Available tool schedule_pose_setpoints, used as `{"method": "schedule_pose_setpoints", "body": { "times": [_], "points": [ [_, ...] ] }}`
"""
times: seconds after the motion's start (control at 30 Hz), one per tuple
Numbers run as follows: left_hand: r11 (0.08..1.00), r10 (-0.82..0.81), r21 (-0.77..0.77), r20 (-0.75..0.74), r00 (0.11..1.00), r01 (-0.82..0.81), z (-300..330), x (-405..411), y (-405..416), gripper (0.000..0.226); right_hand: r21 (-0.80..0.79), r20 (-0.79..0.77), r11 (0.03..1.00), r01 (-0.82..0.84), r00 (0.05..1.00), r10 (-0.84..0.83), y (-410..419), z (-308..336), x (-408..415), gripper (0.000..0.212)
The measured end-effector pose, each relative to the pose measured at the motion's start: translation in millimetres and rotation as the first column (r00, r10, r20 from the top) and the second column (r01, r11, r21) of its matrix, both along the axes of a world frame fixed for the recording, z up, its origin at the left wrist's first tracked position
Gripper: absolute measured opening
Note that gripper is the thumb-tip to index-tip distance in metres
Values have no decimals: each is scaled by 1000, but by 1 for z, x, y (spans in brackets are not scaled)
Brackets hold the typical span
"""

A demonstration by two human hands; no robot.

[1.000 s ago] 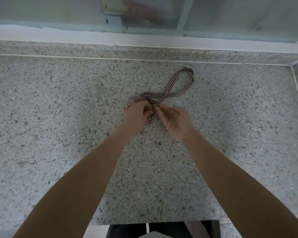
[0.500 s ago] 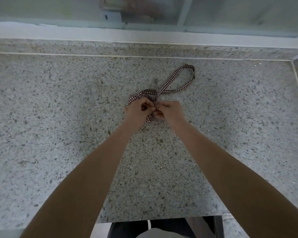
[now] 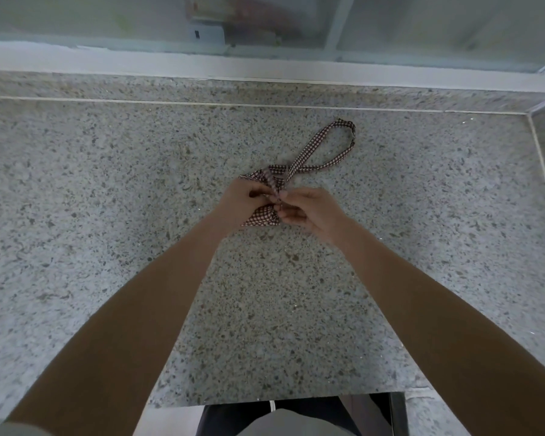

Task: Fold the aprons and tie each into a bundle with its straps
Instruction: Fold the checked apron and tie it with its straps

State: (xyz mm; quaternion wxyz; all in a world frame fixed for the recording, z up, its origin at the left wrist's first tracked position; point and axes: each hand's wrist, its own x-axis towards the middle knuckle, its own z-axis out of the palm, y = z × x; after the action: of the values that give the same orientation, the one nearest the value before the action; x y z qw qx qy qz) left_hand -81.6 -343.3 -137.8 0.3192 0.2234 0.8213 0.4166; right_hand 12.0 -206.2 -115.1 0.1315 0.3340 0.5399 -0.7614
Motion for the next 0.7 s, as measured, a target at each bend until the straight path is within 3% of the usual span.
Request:
{"method": "schedule_pose_setpoints", "body": {
  "times": [0.1,0.13,0.2,0.23,0.3,0.37,0.47,0.53,0.7],
  "points": [
    [999,22,-40,65,998,-19,2,-3,3,15,302,2,930,-207,976,216,5,4,-5,8],
    [998,24,-65,87,996,-18,3,-3,4,15,473,32,842,-260,960,279,6,4,-7,10],
    [994,95,-67,213,973,-82,8,-5,6,14,785,129,528,-325,918,374,4,1,-14,12],
    [990,138,-57,285,949,-127,10,-6,8,20,866,167,379,-326,903,396,2,1,-16,12],
    [991,124,-83,298,946,-104,13,-7,8,30,931,183,218,-291,894,410,-4,1,-18,10],
    [995,12,-97,219,976,9,16,-7,6,38,960,123,191,-206,919,374,-9,-2,-17,5],
    [996,-76,-24,193,978,83,17,-8,2,44,958,2,275,-81,961,277,-16,-10,-14,4],
    [995,-97,-19,182,979,102,16,-9,2,41,963,-30,267,-41,966,255,-17,-13,-13,4],
    [994,95,19,390,916,-111,17,-6,1,33,989,-85,140,41,943,323,-18,-18,-14,10]
  ]
}}
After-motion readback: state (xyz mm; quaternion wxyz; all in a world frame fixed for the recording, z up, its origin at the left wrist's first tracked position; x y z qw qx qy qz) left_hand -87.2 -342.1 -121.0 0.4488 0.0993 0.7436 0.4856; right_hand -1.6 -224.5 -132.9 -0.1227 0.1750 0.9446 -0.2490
